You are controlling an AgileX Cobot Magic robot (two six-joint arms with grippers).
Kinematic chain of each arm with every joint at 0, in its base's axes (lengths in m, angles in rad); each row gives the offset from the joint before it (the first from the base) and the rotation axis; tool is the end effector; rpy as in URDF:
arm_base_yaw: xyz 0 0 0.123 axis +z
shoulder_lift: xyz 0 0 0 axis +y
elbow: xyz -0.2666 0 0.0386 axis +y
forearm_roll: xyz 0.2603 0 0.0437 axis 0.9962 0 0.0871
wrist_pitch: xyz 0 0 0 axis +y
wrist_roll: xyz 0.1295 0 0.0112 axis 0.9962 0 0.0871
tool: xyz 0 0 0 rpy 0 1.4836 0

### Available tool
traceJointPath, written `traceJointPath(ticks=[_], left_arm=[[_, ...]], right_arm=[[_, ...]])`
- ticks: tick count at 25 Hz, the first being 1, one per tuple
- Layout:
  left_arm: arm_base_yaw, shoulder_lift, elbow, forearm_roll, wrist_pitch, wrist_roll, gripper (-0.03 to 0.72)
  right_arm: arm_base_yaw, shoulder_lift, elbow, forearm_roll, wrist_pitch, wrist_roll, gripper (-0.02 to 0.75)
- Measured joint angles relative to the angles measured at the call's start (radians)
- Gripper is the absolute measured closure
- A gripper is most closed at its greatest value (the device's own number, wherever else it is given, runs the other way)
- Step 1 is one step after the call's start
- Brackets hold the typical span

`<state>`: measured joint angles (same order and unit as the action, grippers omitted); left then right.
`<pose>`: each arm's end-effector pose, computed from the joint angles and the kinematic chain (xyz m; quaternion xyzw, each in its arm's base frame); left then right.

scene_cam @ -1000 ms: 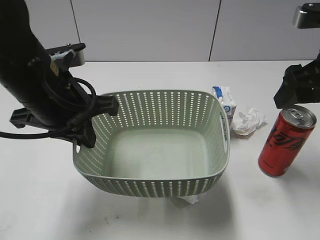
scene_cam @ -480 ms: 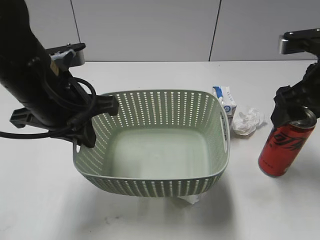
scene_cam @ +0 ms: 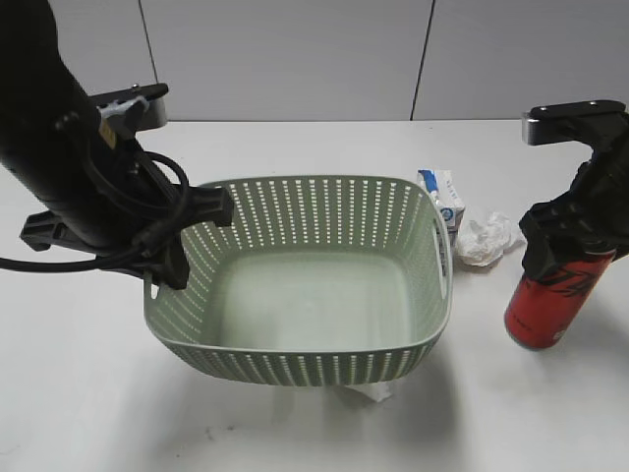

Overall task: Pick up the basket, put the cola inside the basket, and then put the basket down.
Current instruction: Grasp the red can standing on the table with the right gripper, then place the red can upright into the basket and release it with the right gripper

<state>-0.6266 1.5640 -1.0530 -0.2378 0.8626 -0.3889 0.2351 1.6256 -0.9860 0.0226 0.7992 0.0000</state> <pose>0.2478 -0.2081 0.1784 0.0534 0.9835 -0.1559 0.0743 0.3070 0.0757 0.1399 -0.1097 0.9879 0.0217 0.1076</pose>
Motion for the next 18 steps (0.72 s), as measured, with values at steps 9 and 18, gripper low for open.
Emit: traceJointPath(ticks=[9,18], left_arm=[[0.0,0.021,0.0,0.023,-0.009,-0.001,0.688],[0.0,0.097,0.0,0.0,-0.035,-0.001,0.688]], right_arm=[[0.0,-0.11,-0.004,0.0,0.076,-0.005,0.197],[0.032,-0.313,-0.258,0.069,0.324,-0.083,0.198]])
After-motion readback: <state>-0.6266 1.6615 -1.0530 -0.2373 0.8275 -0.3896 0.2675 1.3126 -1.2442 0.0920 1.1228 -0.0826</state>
